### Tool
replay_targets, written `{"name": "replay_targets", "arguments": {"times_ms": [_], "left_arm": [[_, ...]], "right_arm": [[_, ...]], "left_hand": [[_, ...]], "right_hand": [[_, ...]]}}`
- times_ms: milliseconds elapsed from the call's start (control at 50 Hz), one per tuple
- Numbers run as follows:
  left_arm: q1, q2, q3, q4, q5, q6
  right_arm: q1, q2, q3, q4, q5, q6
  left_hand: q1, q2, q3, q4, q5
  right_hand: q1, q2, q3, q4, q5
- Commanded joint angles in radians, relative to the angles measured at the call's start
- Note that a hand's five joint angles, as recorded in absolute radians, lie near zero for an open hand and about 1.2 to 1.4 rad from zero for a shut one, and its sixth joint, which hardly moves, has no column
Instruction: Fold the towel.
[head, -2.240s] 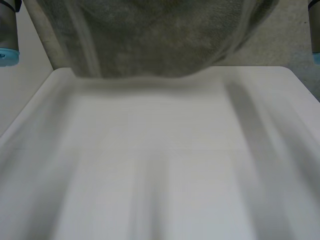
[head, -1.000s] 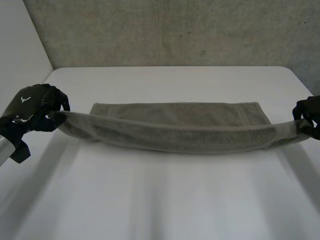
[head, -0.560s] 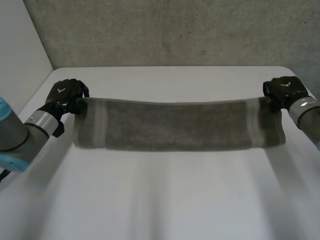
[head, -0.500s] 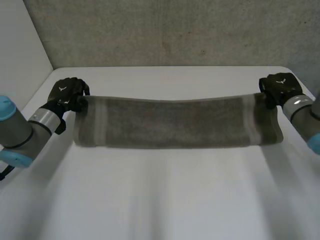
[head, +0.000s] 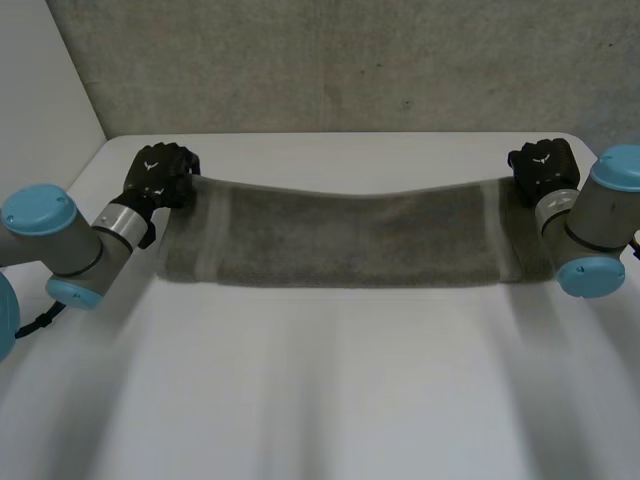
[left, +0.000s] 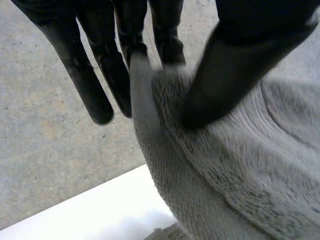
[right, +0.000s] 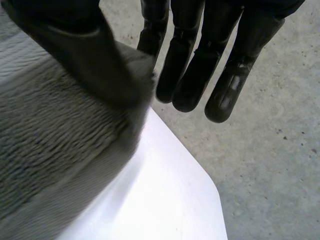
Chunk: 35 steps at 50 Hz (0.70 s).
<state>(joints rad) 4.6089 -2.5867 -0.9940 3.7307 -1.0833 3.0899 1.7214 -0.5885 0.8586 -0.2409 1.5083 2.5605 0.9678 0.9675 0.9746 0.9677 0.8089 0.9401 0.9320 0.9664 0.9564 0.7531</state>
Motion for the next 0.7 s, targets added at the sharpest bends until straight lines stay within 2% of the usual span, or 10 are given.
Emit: {"name": "replay_targets", "arguments": {"times_ms": [20, 160, 260, 320, 420, 540, 580, 700], "left_arm": [[-0.010, 0.019, -0.009, -0.005, -0.004, -0.007], [-0.016, 0.138, -0.097, -0.011, -0.020, -0.010], [-0.009, 0.343, -0.260, -0.011, -0.064, -0.008], [-0.007, 0.402, -0.308, -0.011, -0.078, -0.008], [-0.001, 0.595, -0.504, -0.005, -0.101, 0.010], [-0.001, 0.703, -0.611, -0.008, -0.102, 0.029], [0.001, 0.746, -0.662, -0.018, -0.101, 0.067], [0.001, 0.777, -0.726, -0.058, -0.101, 0.148]], "right_arm": [[0.007, 0.003, -0.004, 0.003, 0.029, -0.034], [0.026, -0.113, 0.039, 0.006, 0.033, -0.020], [0.026, -0.327, 0.205, -0.026, 0.029, -0.019], [0.024, -0.386, 0.257, -0.034, 0.027, -0.019], [0.014, -0.580, 0.436, -0.012, -0.008, -0.026], [0.012, -0.662, 0.559, 0.080, -0.053, -0.025], [0.012, -0.709, 0.621, 0.144, -0.071, -0.025], [0.001, -0.731, 0.698, 0.219, -0.112, -0.031]], "left_hand": [[-0.775, -0.775, -0.782, -0.775, -0.791], [-0.781, -0.780, -0.788, -0.781, -0.796], [-0.778, -0.777, -0.785, -0.778, -0.793], [-0.778, -0.777, -0.785, -0.778, -0.793], [-0.781, -0.780, -0.787, -0.781, -0.796], [-0.778, -0.777, -0.785, -0.778, -0.793], [-0.781, -0.780, -0.788, -0.781, -0.796], [-0.781, -0.780, -0.788, -0.781, -0.796]], "right_hand": [[-0.766, -0.757, -0.792, -0.782, -0.753], [-0.766, -0.757, -0.792, -0.782, -0.753], [-0.766, -0.757, -0.792, -0.782, -0.753], [-0.766, -0.757, -0.792, -0.782, -0.753], [-0.766, -0.757, -0.792, -0.782, -0.753], [-0.766, -0.757, -0.792, -0.782, -0.753], [-0.766, -0.757, -0.792, -0.782, -0.753], [-0.766, -0.757, -0.792, -0.782, -0.753]]}}
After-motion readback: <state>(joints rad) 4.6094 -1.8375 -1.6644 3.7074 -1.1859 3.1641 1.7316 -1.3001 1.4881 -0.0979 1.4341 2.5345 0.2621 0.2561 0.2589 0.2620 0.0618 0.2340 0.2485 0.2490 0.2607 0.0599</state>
